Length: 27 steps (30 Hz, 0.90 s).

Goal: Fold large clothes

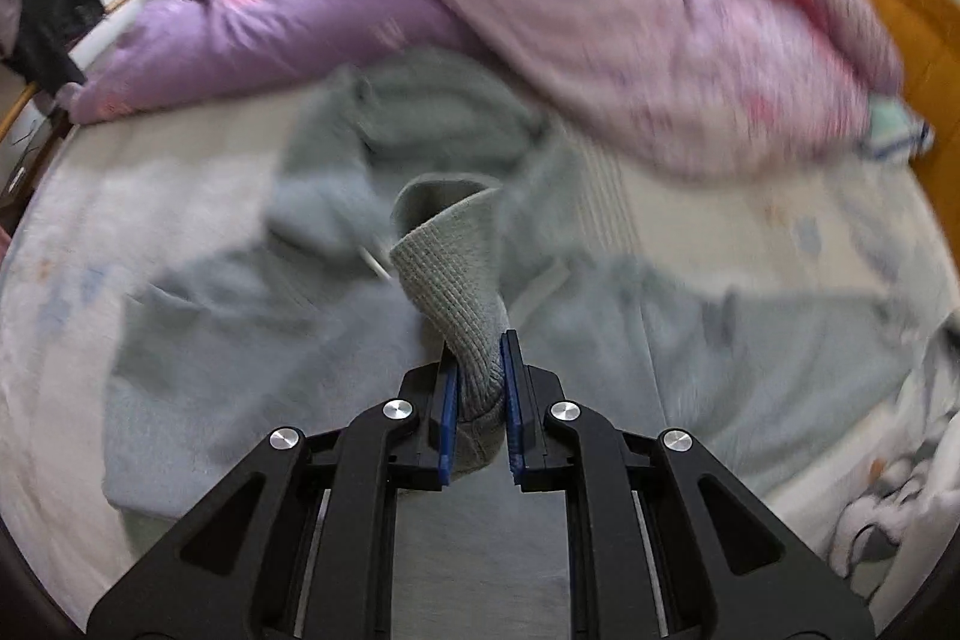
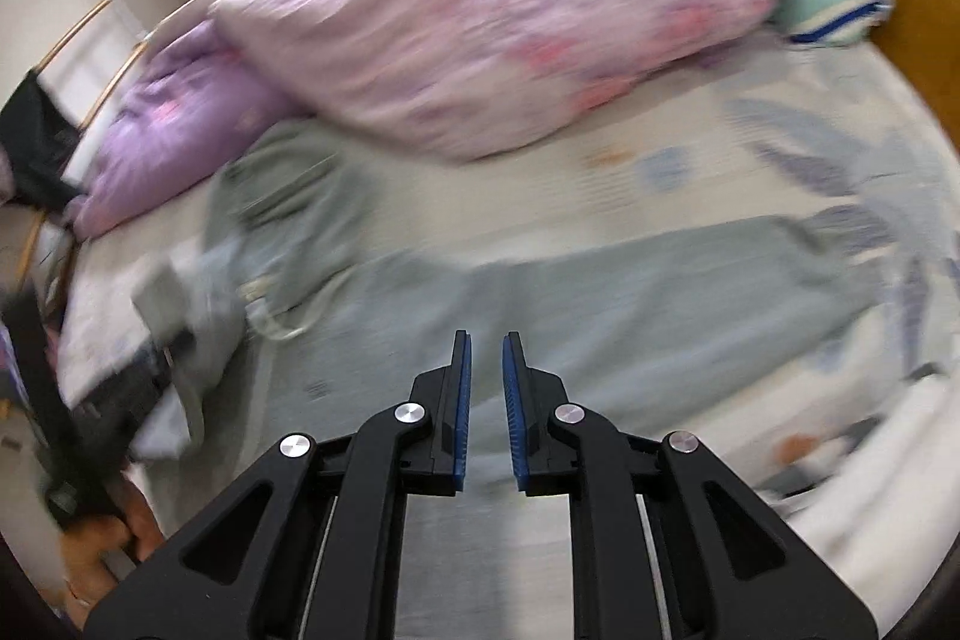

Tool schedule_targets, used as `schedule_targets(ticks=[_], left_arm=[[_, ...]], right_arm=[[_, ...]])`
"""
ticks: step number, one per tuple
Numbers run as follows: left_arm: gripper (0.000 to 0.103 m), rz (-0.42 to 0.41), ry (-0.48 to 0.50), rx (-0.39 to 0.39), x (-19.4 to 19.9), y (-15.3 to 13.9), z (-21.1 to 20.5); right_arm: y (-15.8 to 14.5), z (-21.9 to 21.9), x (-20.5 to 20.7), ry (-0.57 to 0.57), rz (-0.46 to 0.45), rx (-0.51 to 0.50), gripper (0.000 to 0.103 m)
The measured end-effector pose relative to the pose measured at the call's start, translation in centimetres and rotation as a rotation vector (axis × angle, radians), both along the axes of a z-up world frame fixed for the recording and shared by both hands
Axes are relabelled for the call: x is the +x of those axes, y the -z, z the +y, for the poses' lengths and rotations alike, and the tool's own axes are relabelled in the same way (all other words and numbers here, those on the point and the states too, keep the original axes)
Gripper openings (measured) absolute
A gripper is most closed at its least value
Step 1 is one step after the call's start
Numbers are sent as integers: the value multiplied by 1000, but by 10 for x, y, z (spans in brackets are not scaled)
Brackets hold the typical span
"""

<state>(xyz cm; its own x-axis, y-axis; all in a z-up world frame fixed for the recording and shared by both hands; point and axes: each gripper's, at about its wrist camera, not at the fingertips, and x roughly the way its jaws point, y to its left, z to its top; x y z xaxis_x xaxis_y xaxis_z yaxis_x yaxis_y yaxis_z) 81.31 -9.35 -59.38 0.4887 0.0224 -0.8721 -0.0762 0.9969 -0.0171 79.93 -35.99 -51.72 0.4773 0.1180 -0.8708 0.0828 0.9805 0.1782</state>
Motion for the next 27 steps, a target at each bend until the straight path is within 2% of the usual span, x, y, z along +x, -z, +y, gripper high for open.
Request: schedule_targets(ticks=[3,7,10,14,17,18,19,21,23,25,27], left_arm=[[13,26,-9,21,1,20,-20],[13,44,-22,50,4,33,-37],[13,44,-3,78,5,40,-56],[13,105,21,64,10,58,-75],[15,173,35,24,13,73,-80],[23,184,38,21,13,76,-81],[37,200,49,8,14,81,-83],[56,241,83,-36,16,88,-87],[61,228,106,-69,15,86,-91],[69,226,136,-136,12,81,-90],[73,205,146,-193,7,71,-86]], right_arm=[[2,-51,5,75,-27,-24,28],[15,-109,15,177,-12,-32,31],[33,-154,20,285,32,-24,37],[65,-206,27,460,138,37,45],[93,-245,24,611,220,110,48],[105,-256,23,657,258,132,49],[114,-263,23,681,274,154,50],[133,-270,30,698,325,179,53],[145,-272,35,703,344,194,54],[161,-278,33,750,383,218,54],[171,-284,29,792,383,246,54]])
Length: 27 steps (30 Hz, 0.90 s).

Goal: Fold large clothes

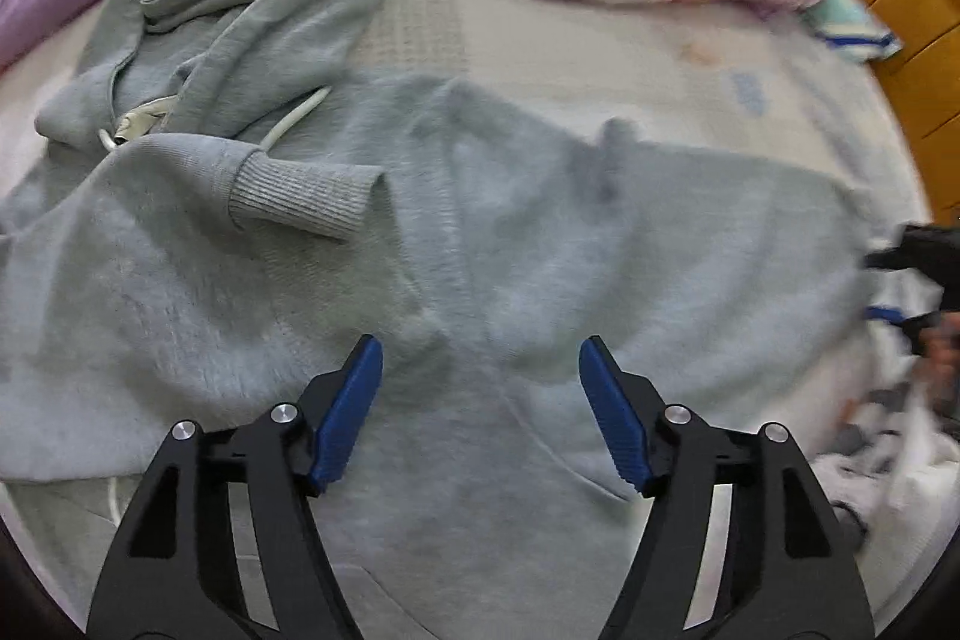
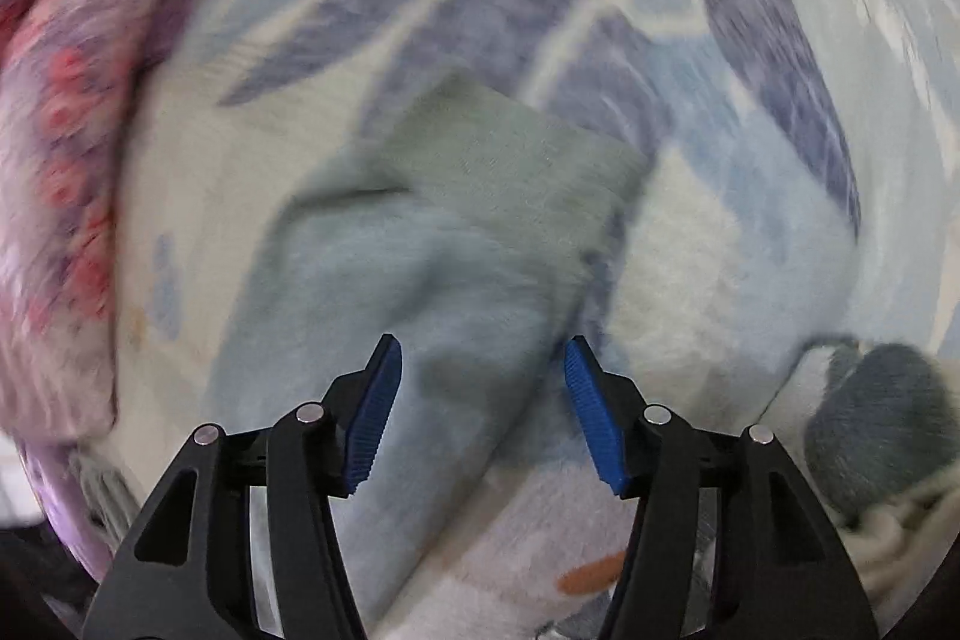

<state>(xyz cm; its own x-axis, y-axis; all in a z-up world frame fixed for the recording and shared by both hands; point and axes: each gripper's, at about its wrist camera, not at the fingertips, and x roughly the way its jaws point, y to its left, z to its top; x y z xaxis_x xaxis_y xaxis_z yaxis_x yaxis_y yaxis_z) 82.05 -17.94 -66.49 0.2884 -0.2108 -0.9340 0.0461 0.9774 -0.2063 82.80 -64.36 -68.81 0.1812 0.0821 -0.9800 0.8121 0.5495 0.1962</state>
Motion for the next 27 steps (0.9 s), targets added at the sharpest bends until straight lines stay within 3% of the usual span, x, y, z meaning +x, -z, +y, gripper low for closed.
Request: schedule_targets(ticks=[2,4,6,8,13,15,17,21,24,27], left_arm=[[77,-27,-18,-42,-7,-14,12],[79,-46,-59,-68,-12,-23,28],[79,-51,-125,-60,-17,-30,54],[79,-59,-215,-15,-22,-31,86],[79,36,-361,140,-23,-9,143],[79,103,-354,174,-22,12,160],[78,159,-323,149,-21,30,169],[79,110,-251,103,-22,16,176],[79,46,-255,44,-31,-10,195],[79,9,-279,52,-45,-31,229]], right_arm=[[0,-2,-2,18,-22,-14,54],[-5,-2,-3,14,-84,-38,40],[-10,-2,-7,26,-130,-58,13],[-23,0,-11,18,-201,-78,3],[-73,26,-18,-73,-343,-200,2],[-103,53,-16,-133,-403,-262,2],[-136,87,-17,-215,-468,-321,2],[-180,172,-10,-398,-586,-383,2],[-199,251,-10,-521,-656,-353,2],[-204,334,-15,-639,-704,-302,2]])
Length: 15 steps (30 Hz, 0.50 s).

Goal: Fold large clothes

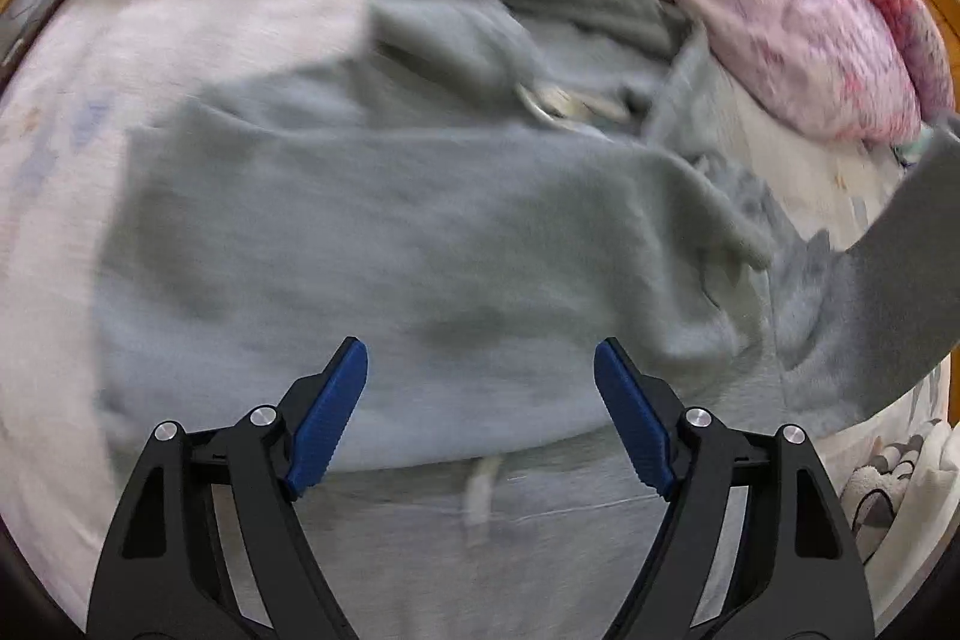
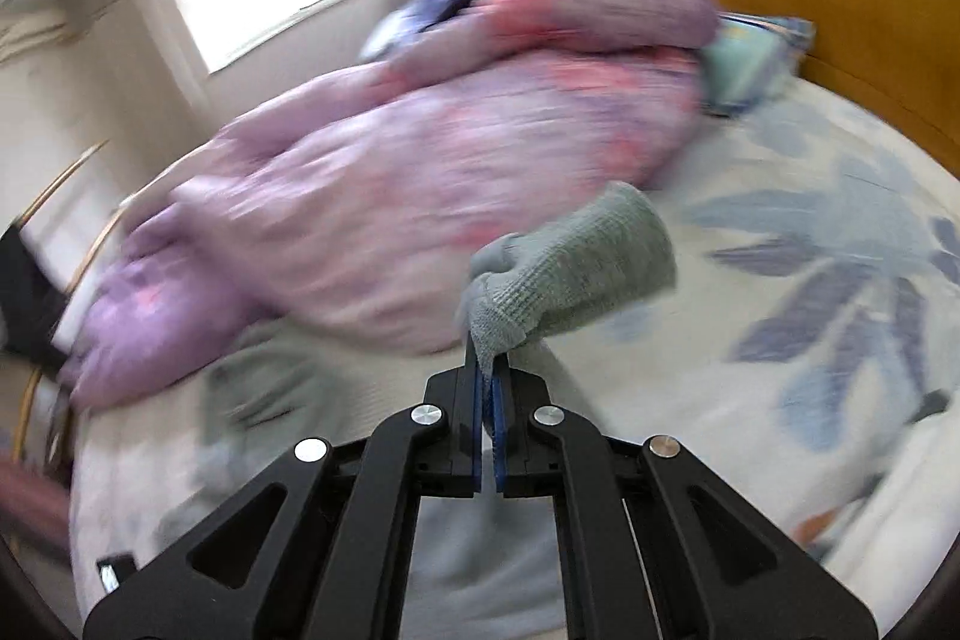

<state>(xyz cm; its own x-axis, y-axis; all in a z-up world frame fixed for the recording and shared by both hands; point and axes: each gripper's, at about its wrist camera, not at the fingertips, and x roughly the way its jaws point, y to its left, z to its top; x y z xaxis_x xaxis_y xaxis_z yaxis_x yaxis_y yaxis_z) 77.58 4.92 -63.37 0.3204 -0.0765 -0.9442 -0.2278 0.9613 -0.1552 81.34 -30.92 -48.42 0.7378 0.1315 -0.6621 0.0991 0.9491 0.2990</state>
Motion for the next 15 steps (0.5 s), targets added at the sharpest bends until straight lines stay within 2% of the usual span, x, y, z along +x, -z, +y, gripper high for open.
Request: schedule_targets(ticks=[4,7,11,15], left_arm=[[79,-14,-86,16,-22,-16,64],[79,-21,-149,33,-35,-25,113],[79,-11,-228,65,-53,-26,168],[79,14,-284,73,-72,-17,204]], right_arm=[[9,125,-11,-192,4,-7,2],[29,218,-26,-339,37,0,2],[83,329,-48,-523,145,-20,3],[142,381,-63,-601,310,-14,7]])
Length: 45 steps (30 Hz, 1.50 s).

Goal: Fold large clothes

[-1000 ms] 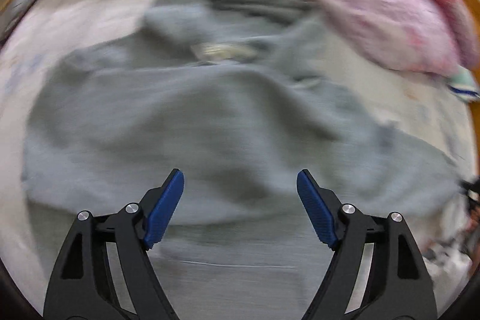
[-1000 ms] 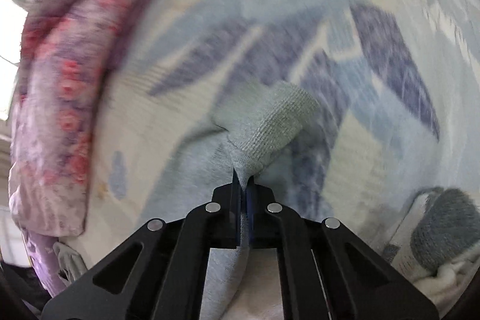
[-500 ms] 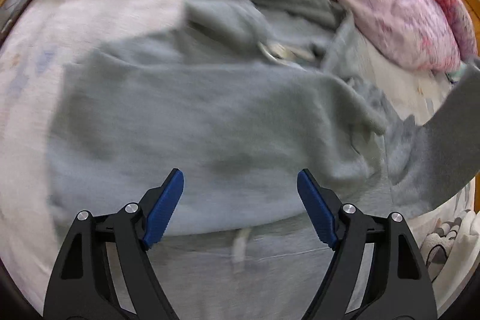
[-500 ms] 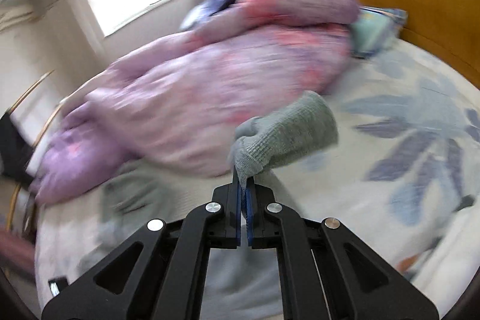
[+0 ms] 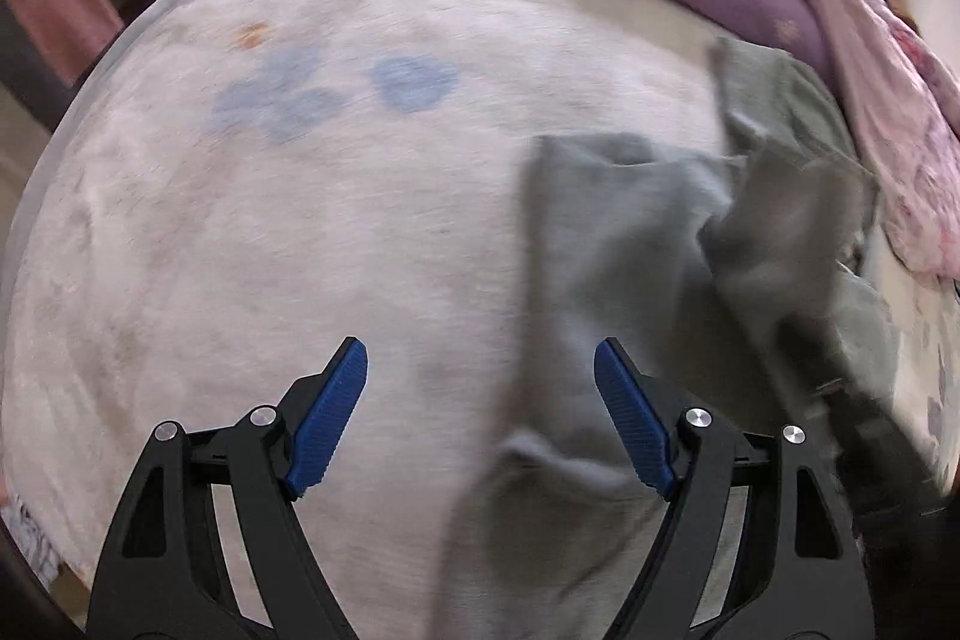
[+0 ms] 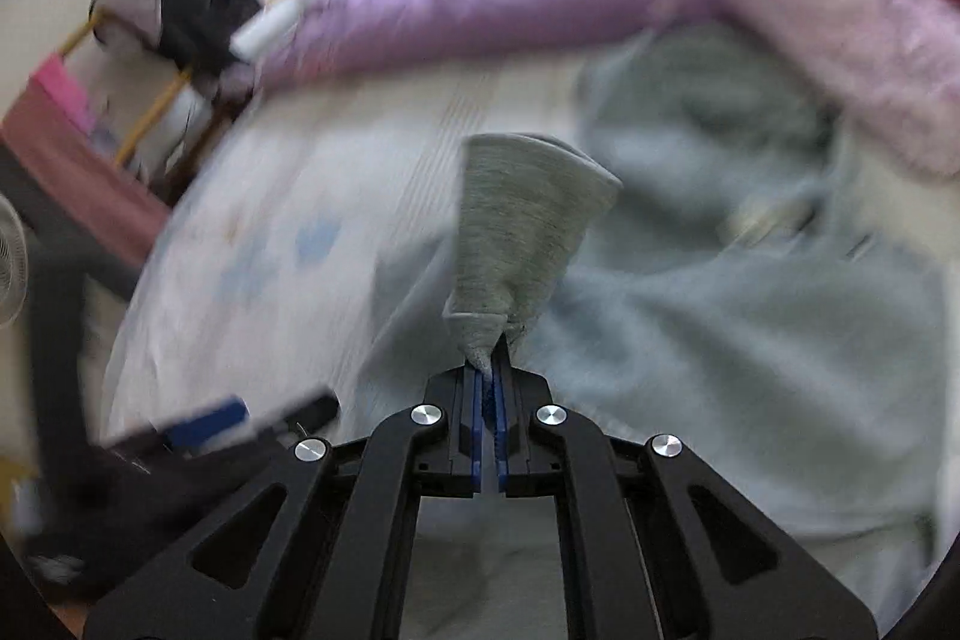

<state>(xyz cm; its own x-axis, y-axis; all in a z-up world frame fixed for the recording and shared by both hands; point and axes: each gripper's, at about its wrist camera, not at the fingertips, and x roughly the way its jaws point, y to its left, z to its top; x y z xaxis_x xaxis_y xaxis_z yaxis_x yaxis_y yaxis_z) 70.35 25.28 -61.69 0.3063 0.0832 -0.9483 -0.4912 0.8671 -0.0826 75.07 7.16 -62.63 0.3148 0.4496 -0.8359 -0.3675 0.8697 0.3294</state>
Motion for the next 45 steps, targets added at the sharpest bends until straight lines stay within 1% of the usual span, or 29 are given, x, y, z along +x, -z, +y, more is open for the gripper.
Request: schedule_targets(ticks=[2,4,7,8,9,10,11,12,14,16,17,18,19,20,21,23,24,26,28,31,32,34,36,38,39,41,43,44,45], left_arm=[[79,-9,-28,-20,-9,1,12],[79,-18,-50,-61,-18,3,17],[79,-34,-45,-80,-23,0,14],[79,-49,-41,-85,-23,-4,11],[79,-70,-38,-93,-23,-9,9],[80,-82,-36,-95,-22,-12,6],[80,-97,-33,-97,-19,-17,0],[80,-110,-27,-102,-16,-21,-3],[80,-162,-27,-122,-10,-35,-13],[81,-202,-11,-157,-1,-45,-25],[81,-203,16,-189,7,-45,-36],[81,-195,49,-212,17,-41,-47],[81,-186,71,-212,23,-37,-56],[81,-166,105,-187,35,-28,-70],[81,-140,141,-166,46,-16,-82],[81,-50,169,-115,61,14,-95],[81,10,171,-90,68,32,-96],[81,94,138,-70,73,57,-86],[81,82,142,-80,73,63,-80],[81,101,141,-99,77,56,-79],[81,90,113,-132,79,48,-75],[81,39,89,-177,88,24,-71],[81,-21,102,-187,103,0,-72],[84,-82,132,-162,127,-27,-80],[87,-107,148,-140,143,-39,-85],[88,-136,187,-117,172,-48,-93],[89,-146,227,-71,202,-50,-103],[89,-144,246,-39,221,-47,-109],[89,-122,264,-31,240,-40,-112]], right_arm=[[25,9,-3,-12,75,-21,7],[34,9,-6,-22,86,-29,7],[33,-1,-7,-9,131,18,12],[27,-5,-8,-7,133,38,18],[21,-10,-15,-15,132,66,31],[16,-15,-17,-19,122,84,41],[9,-20,-19,-25,109,90,56],[7,-19,-23,-43,106,96,60],[-2,-32,-29,-49,87,82,60],[-5,-59,-29,-5,93,84,60],[-7,-76,-28,27,87,81,60],[-8,-96,-25,64,71,47,60],[-10,-111,-23,86,60,22,58],[-9,-133,-16,121,51,-2,50],[-7,-148,-11,141,56,-17,44],[-4,-189,6,214,66,-65,43],[-5,-207,13,239,64,-64,43],[-10,-239,33,287,58,-78,43],[-18,-268,54,328,44,-71,43],[-25,-288,84,349,42,-53,43],[-27,-291,92,348,44,-32,43],[-30,-294,111,344,60,-13,43],[-33,-289,127,318,55,7,44],[-39,-282,147,289,50,9,46],[-39,-277,156,277,49,7,49],[-36,-266,182,257,65,-4,58],[-31,-260,201,241,72,-10,59],[-25,-254,216,237,84,-16,63],[-22,-251,224,238,91,-21,64]])
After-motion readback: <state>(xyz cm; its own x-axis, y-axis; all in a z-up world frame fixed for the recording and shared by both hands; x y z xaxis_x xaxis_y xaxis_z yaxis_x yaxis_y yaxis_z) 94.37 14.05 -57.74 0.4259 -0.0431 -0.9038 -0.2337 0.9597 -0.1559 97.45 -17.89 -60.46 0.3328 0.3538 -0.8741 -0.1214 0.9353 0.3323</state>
